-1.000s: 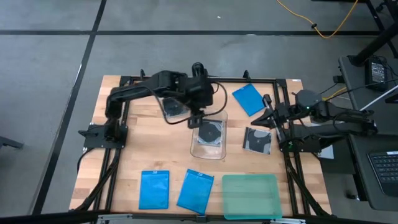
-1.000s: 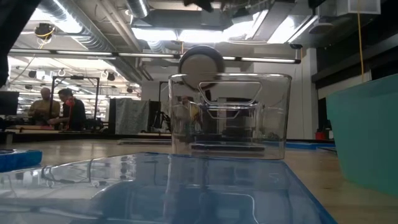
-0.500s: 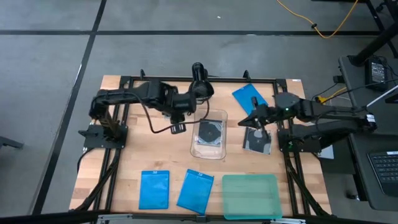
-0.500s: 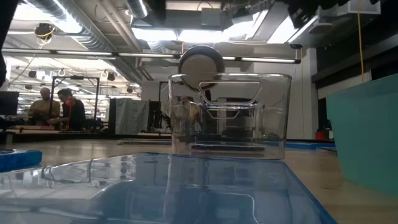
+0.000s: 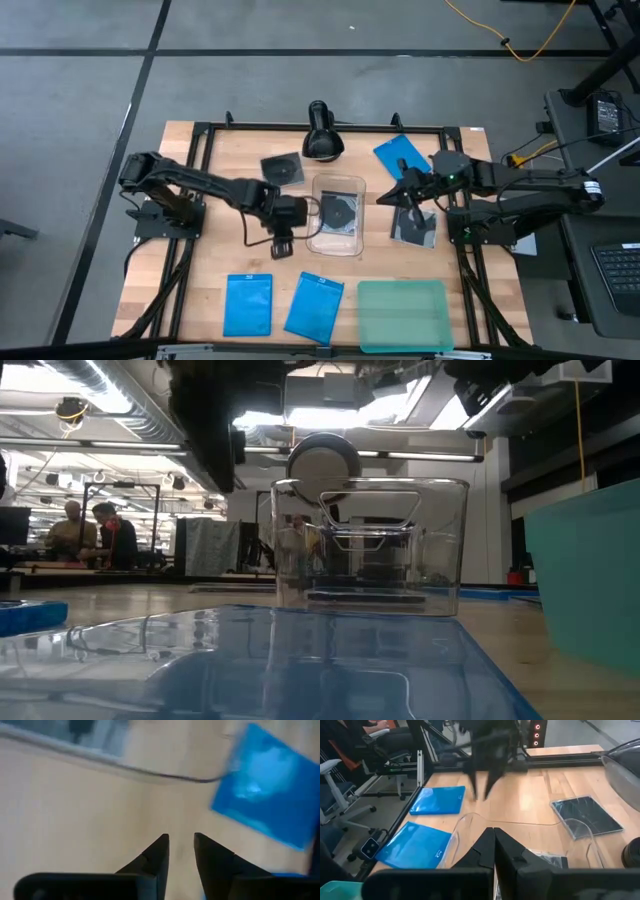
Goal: Pick & place jewel cases by type
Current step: Adjust the transparent bin
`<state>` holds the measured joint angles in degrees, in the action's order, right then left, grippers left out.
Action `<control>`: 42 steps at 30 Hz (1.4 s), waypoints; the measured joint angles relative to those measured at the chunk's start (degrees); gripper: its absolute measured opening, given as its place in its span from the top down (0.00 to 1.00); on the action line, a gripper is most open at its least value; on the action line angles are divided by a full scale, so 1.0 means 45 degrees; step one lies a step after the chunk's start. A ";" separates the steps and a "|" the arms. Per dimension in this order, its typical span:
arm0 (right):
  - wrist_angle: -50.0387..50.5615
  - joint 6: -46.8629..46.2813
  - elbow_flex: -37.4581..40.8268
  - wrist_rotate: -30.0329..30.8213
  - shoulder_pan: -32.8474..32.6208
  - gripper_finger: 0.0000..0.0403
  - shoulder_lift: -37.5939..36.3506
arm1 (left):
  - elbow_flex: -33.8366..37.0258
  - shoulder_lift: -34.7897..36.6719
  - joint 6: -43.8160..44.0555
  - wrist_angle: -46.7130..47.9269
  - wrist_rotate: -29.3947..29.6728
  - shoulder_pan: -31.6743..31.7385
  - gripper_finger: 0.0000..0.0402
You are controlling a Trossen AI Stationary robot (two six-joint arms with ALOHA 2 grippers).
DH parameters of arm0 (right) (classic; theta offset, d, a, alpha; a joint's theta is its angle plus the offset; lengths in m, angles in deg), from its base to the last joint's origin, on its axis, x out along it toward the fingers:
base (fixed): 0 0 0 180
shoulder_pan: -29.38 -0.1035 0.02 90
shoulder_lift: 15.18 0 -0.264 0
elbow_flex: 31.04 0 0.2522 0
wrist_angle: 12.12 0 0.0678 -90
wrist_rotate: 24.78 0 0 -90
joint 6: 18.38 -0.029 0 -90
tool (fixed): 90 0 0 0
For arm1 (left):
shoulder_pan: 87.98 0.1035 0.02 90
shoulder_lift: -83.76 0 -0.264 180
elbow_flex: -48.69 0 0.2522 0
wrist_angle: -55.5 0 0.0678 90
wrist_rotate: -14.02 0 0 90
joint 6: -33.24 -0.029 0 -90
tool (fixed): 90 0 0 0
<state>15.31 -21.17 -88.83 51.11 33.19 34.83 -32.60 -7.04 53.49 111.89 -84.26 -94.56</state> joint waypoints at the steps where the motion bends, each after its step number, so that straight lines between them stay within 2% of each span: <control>1: -0.0084 0.0004 0.0000 -0.0005 0.0000 0.99 -0.0007 | 0.0249 0.0000 0.0015 -0.0372 -0.0311 -0.0003 0.80; 6: -0.0091 0.0010 0.0000 -0.0010 0.0000 0.99 -0.0002 | 0.0790 0.0000 -0.0679 -0.1794 -0.2148 0.0156 0.87; 14: -0.0078 0.0302 0.0000 -0.0019 0.0000 0.99 -0.0002 | 0.0821 -0.0296 -0.1082 -0.3244 -0.2765 -0.0038 0.99; 22: -0.0006 0.0384 0.0010 -0.0268 0.0002 0.99 -0.0002 | 0.0826 -0.1616 -0.1063 -0.5116 -0.3810 0.0251 0.99; 34: 0.0356 0.0530 0.0010 -0.0609 0.0005 0.99 -0.0002 | 0.0685 -0.2541 -0.1035 -0.7616 -0.3861 0.1696 1.00; 42: 0.0452 0.1072 0.0012 -0.0933 0.0005 0.99 -0.0002 | -0.0870 -0.3466 -0.1383 -0.7197 -0.3671 0.2317 1.00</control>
<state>17.34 -16.34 -88.77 46.91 33.21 34.82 -36.51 -22.64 47.27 79.51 -100.78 -84.13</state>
